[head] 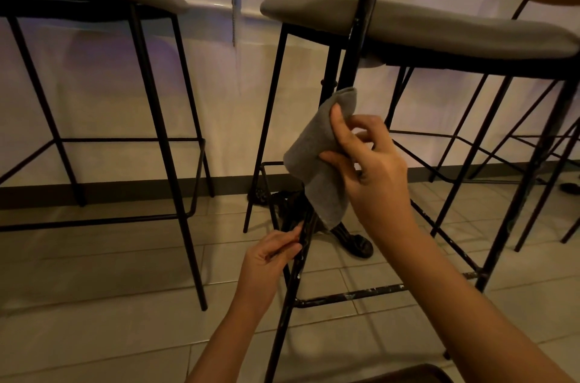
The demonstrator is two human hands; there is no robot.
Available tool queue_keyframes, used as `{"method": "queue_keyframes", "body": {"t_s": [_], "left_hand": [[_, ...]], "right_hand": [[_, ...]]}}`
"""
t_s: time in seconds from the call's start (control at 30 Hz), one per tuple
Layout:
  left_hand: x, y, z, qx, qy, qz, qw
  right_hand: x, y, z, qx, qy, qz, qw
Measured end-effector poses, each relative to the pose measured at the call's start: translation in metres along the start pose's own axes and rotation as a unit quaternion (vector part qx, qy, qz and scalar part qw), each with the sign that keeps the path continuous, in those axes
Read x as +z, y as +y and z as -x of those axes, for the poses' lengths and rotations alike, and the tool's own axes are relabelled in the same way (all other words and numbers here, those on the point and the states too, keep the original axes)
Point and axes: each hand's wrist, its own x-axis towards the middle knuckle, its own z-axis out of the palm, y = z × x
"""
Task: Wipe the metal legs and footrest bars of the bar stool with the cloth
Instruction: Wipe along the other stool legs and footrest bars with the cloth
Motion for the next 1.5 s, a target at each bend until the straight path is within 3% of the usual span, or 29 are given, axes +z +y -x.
{"method": "queue_keyframes", "body": {"t_s": [0.37,0.63,0.87,1.5], "left_hand": [[0.001,0.002,0.003,0.012,-0.001,-0.008,1.000],[0.002,0.003,0.001,0.018,0.006,-0.014,1.000],[0.001,0.005,0.002,0.015,0.000,-0.010,1.000],[-0.001,0.003,-0.001,0.002,0.009,-0.013,1.000]], "right_hand": [[-0.015,-0.008,-0.062,0.003,0.097,0.010,0.995],[-0.023,-0.018,-0.084,0.017,0.054,0.063,0.996],[-0.012,-0.021,-0.041,0.029,0.008,0.063,0.998],[-0.005,-0.007,-0.017,0.007,0.011,0.104,0.995]]}}
